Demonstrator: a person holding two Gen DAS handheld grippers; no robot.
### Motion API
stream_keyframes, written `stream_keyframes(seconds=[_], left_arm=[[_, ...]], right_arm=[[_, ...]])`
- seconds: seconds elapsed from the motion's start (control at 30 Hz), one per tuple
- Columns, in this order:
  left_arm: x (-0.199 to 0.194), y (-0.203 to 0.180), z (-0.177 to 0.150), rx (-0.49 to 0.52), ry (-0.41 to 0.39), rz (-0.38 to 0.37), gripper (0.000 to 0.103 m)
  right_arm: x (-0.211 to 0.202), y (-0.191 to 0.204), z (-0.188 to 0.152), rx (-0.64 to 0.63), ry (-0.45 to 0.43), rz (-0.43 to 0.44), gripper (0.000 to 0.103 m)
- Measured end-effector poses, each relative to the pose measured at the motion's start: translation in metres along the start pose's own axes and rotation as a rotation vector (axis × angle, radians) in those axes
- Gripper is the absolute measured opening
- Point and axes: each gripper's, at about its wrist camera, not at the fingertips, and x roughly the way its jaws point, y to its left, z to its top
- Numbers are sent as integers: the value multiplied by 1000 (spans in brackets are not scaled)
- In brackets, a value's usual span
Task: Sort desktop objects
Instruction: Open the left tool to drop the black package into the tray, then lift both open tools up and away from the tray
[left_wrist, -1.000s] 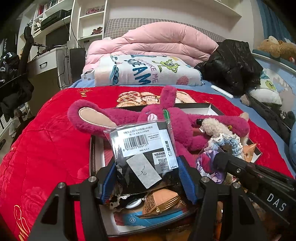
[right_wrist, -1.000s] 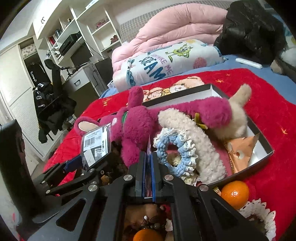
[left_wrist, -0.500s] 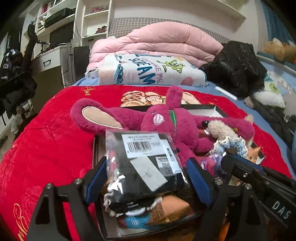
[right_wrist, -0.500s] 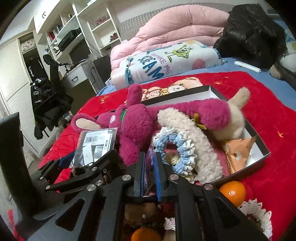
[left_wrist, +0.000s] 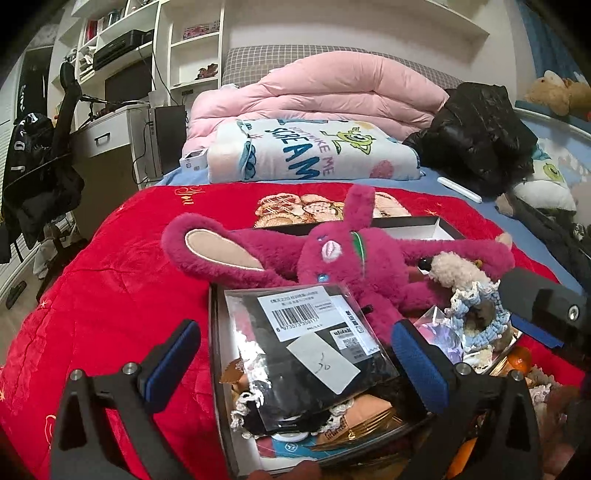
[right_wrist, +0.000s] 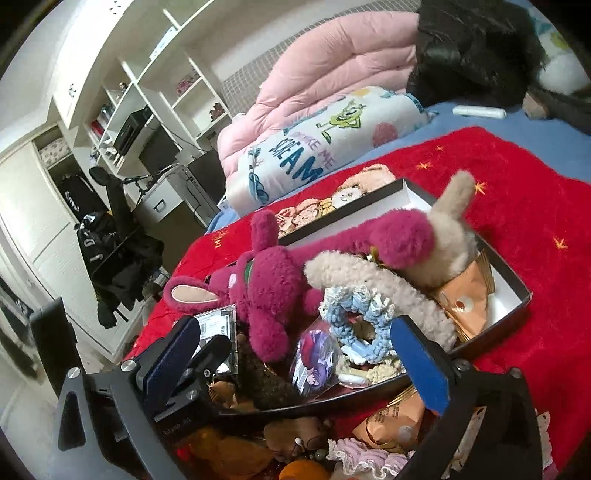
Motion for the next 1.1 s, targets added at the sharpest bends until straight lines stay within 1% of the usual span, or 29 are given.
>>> stream_keyframes(seconds=[0.23,0.43,0.57,0.83,0.9,1.0,1.03,1.1], left_arm=[[0,7,0,-30,10,3,103],[-4,15,0,-63,-6,7,103],[-2,16,0,-68,3,10,103],[-4,16,0,-63,-3,12,103],[-7,18,2,-57,-11,46,103],[-21,23,10,-1,-29,175,103],[-25,25,12,12,-34,202,103],[-34,33,16,9,-41,214,103]], right_arm=[[-1,-5,1,32,-7,18,103],[0,-7,1,40,-2,21,103],[0,-7,1,45,0,21,103],[1,-8,0,50,1,21,103],[0,-8,1,55,6,23,103],[-8,-4,6,44,-1,35,103],[-12,0,9,27,-4,39,103],[-17,7,12,-23,9,37,103]])
